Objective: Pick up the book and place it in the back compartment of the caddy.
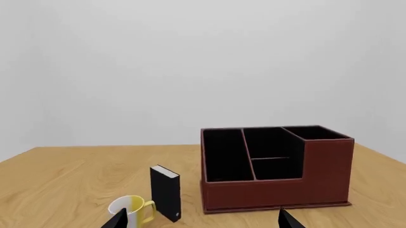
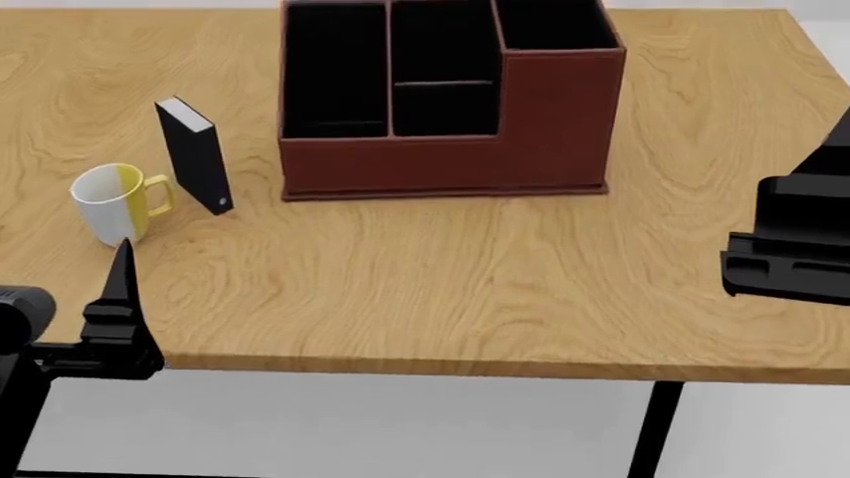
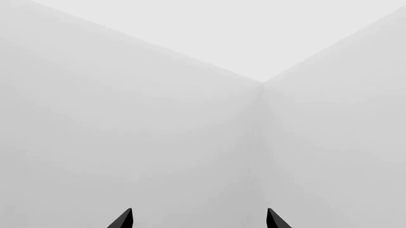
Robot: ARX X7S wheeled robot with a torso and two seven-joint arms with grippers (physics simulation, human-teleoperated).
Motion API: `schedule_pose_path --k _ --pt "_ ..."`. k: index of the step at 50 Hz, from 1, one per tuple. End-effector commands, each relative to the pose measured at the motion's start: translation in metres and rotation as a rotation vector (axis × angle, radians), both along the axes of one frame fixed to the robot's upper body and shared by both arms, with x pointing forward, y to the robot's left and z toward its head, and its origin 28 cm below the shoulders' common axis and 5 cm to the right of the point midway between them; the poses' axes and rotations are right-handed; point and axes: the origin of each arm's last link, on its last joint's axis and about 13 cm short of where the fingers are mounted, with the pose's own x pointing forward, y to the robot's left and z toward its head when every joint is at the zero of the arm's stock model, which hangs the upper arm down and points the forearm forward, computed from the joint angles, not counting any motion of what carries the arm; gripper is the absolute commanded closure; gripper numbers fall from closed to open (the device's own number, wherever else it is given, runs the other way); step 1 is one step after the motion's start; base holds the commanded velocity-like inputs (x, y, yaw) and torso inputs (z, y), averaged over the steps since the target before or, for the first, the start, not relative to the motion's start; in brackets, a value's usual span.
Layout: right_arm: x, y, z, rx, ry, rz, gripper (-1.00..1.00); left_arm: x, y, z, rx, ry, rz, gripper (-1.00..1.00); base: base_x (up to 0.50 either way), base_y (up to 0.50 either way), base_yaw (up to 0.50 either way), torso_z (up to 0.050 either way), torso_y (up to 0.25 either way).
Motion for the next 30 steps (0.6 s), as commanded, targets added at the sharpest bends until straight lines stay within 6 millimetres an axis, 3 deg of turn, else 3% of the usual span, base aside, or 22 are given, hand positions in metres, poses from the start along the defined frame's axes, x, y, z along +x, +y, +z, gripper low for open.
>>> schedule_pose_path --k 1,30 --pt "-0.0006 0.001 0.0004 -0.002 0.001 0.003 -1.0 -0.0008 0.0009 0.0004 -0.003 -0.005 0.001 -1.0 0.39 -0.08 0.0 0.0 0.0" --pt "0.0003 0.0032 0.0031 -0.014 0.005 0.008 -1.0 -0.0005 0.0017 0.0014 -0.009 -0.008 0.006 -1.0 0.39 -0.07 0.0 0.0 0.001"
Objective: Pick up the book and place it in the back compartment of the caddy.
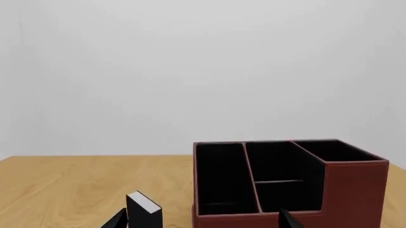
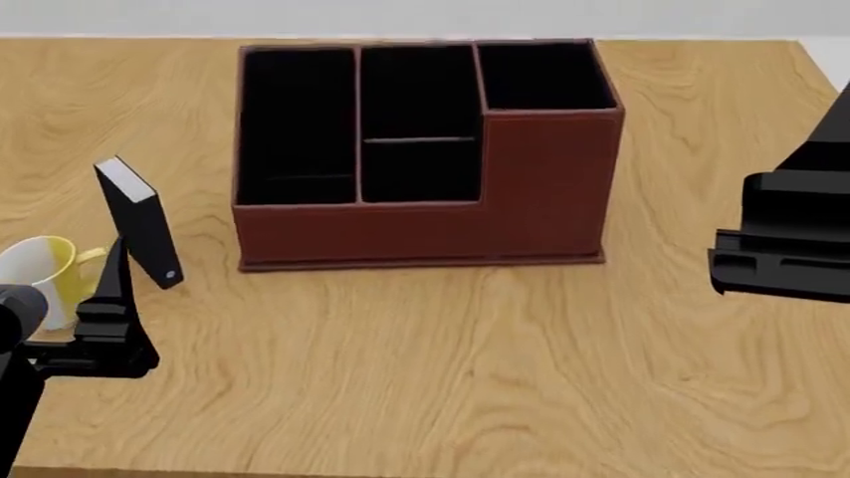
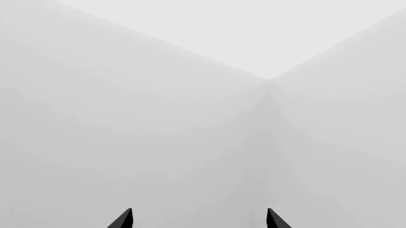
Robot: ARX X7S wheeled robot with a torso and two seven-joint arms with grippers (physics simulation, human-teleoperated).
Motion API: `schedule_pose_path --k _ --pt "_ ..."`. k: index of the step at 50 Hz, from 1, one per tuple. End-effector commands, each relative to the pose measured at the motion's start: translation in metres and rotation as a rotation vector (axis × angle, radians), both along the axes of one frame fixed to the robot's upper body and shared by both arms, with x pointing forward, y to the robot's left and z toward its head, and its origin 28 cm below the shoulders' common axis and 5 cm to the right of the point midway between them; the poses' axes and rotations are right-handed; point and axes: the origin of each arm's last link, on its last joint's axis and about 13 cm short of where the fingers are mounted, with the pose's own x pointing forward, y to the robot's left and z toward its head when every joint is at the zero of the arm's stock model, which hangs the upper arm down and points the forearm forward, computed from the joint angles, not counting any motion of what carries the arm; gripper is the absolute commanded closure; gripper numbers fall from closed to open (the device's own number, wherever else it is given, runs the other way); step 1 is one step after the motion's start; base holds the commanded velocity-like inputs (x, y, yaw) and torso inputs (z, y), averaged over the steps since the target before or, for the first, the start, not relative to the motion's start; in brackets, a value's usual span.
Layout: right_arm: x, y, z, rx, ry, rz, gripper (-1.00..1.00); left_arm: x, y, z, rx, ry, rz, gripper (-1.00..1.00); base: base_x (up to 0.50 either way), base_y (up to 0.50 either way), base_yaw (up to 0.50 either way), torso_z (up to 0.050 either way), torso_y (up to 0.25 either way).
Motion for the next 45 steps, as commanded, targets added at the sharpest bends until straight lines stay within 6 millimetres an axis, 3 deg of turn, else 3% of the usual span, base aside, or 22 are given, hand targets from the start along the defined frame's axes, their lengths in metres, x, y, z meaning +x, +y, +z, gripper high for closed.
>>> schedule_pose_path --k 1,45 --pt "0.0004 0.0005 0.0009 -0.003 0.002 0.001 -1.0 0.0003 0.0 0.0006 -0.001 -0.001 0.001 -1.0 0.4 -0.01 0.0 0.0 0.0" --pt "-0.0026 0.0016 0.0018 -0.009 0.003 0.003 -1.0 -0.0016 0.0023 0.0009 -0.007 -0.009 0.009 -1.0 0.4 0.0 0.0 0.0 0.001"
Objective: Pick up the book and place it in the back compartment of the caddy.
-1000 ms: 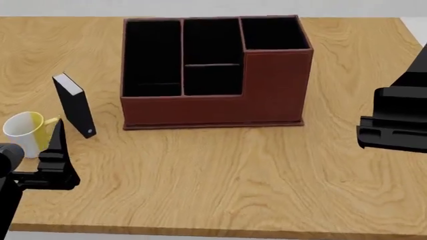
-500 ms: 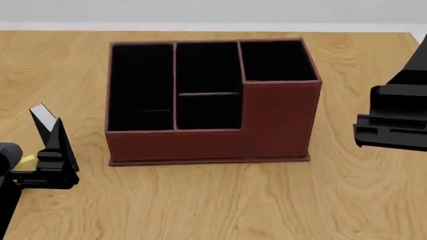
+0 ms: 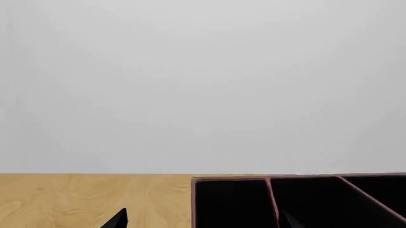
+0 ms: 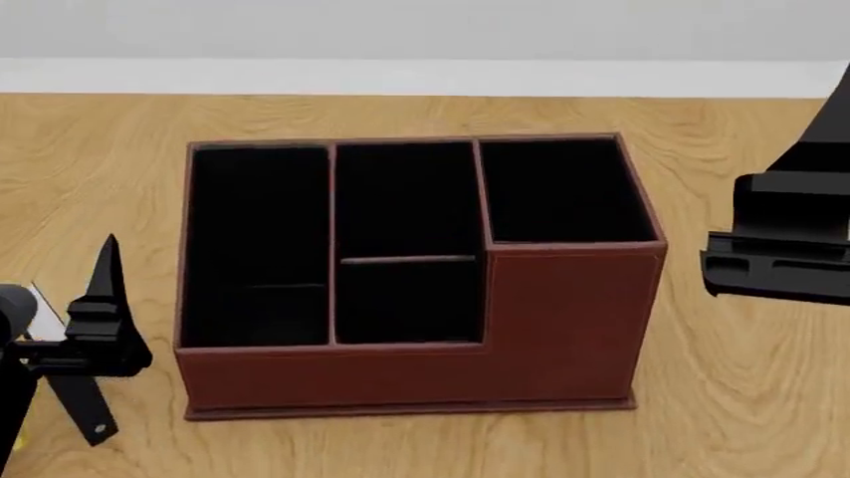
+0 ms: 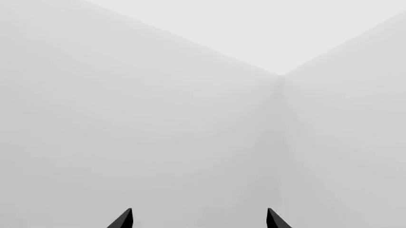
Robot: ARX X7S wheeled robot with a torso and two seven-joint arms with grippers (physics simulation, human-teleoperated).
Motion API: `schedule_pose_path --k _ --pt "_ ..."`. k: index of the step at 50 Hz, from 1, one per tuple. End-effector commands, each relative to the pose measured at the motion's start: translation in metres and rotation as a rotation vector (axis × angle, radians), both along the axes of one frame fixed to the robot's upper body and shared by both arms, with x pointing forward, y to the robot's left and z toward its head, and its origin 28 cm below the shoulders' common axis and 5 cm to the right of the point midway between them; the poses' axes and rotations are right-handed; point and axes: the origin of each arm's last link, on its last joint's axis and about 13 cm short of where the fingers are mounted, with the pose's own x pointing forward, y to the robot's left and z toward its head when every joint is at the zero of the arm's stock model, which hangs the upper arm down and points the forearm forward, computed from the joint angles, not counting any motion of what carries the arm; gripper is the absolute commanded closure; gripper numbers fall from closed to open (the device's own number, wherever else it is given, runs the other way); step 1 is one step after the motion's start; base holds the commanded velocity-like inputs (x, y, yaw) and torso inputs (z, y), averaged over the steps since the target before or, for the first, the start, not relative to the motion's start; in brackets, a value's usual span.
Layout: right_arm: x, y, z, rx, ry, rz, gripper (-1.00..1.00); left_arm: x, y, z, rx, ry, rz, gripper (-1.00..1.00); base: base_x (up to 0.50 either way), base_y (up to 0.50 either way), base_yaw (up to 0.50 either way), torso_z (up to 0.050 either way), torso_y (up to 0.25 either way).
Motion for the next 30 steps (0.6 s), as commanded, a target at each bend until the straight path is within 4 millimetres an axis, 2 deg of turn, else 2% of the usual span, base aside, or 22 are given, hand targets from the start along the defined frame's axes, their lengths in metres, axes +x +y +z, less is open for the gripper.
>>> schedule_pose_path --k 1,30 --pt "-0.0009 -0.0002 0.0003 0.0 -0.001 -0.001 -1.0 -0.0005 0.0 0.0004 0.0 -0.003 0.001 -1.0 0.4 0.0 0.0 0.0 0.0" --pt "-0.0014 0.0002 -0.0008 0.005 -0.005 0.004 -1.0 -0.0006 0.0029 -0.0006 -0.014 -0.013 0.013 -1.0 0.39 0.0 0.0 0.0 0.001"
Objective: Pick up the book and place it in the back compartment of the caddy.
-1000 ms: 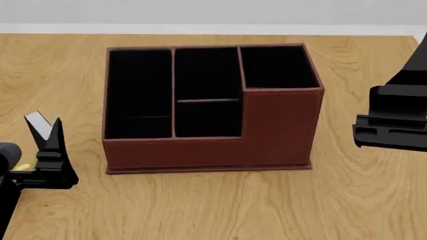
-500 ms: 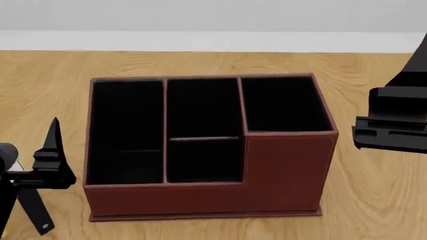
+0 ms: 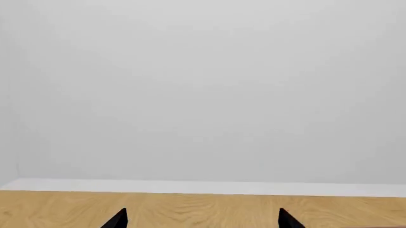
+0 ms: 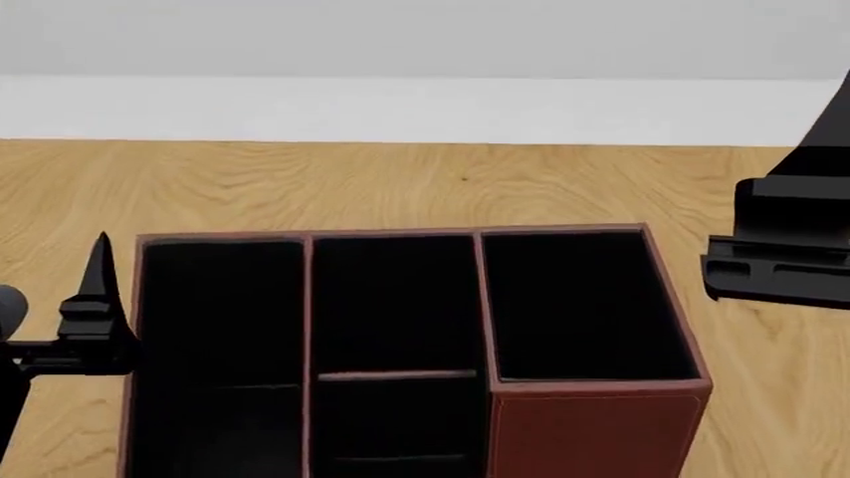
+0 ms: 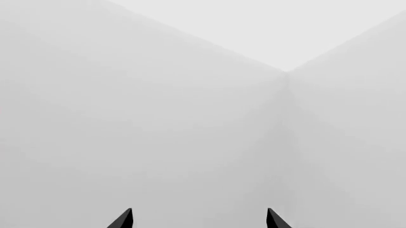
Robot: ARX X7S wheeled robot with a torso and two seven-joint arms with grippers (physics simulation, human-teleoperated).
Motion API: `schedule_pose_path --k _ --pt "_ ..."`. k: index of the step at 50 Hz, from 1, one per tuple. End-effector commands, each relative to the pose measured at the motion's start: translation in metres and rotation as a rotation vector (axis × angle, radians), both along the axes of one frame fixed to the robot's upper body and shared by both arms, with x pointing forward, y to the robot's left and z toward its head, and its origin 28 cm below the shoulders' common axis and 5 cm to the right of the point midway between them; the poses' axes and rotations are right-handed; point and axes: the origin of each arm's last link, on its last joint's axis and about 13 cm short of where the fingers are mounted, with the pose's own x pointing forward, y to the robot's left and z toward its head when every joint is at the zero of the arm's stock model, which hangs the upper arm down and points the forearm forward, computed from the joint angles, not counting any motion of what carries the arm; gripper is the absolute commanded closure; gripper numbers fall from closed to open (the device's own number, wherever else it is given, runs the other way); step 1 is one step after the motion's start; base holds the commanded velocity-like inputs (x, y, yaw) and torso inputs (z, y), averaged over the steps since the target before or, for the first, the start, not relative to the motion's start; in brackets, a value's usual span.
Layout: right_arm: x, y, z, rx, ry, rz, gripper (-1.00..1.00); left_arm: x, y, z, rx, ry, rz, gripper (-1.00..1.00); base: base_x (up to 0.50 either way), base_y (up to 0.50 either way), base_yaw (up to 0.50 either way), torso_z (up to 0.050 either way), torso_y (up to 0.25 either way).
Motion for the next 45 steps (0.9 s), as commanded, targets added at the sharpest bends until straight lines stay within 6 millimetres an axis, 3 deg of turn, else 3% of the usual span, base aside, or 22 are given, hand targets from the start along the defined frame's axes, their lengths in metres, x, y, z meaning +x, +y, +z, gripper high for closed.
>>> schedule_pose_path --k 1,27,45 --pt "0.0001 -0.0002 -0.0003 0.003 -0.001 0.001 -1.0 0.0 0.001 -0.0002 -0.005 -0.003 0.003 -1.0 0.0 0.0 0.0 0.0 0.011" --pt "-0.0012 -0.0008 0.001 0.005 -0.016 0.003 -1.0 -0.0001 0.0005 0.0013 0.022 -0.01 0.005 -1.0 0.0 0.0 0.0 0.0 0.0" --pt "-0.002 -0.001 -0.0001 0.004 -0.014 0.001 -1.0 0.0 -0.0002 -0.0004 0.021 0.0 0.008 -1.0 0.0 0.0 0.0 0.0 -0.163"
